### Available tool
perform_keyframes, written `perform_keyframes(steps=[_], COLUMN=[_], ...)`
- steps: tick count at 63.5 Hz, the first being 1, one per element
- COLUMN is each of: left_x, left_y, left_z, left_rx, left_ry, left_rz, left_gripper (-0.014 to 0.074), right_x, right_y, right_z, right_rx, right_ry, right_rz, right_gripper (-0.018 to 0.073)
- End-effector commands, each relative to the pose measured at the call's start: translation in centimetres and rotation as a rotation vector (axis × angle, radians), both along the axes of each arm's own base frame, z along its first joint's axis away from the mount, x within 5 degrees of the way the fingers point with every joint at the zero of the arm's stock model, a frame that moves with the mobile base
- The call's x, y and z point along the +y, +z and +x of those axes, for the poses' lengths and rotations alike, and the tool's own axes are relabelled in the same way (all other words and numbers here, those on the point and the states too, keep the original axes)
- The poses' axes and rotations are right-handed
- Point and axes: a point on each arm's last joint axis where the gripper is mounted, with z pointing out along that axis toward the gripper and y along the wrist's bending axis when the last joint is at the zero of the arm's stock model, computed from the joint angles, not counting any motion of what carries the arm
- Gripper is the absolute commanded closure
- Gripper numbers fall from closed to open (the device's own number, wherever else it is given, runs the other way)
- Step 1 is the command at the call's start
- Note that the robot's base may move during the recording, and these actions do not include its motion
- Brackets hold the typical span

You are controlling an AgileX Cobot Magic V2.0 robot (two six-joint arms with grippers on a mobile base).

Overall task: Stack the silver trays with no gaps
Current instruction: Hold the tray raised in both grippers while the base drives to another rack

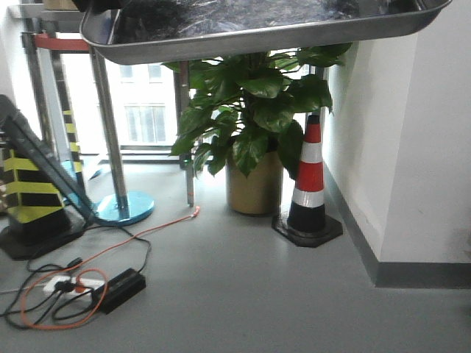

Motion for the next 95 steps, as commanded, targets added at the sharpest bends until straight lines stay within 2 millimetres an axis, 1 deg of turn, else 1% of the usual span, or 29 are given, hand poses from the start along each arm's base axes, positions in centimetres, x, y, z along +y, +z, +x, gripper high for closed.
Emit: perform_keyframes(steps=[1, 95], left_x=[0.42, 0.42], left_y=[1.59, 1.59], left_z=[-1.48, -1.48], left_rx=[0.0, 0.0], left_ry=[-0.043, -0.043], left_rz=[-0.007, -0.007], left_gripper=[0.0645, 0.0645], right_x=[-0.05, -0.05], right_y=[2.51, 2.51], right_z=[-0.28, -0.28], right_rx=[-0.153, -0.153], right_ry=[0.03, 0.03], right_rz=[0.082, 0.082], right_gripper=[0.0503, 0.0503])
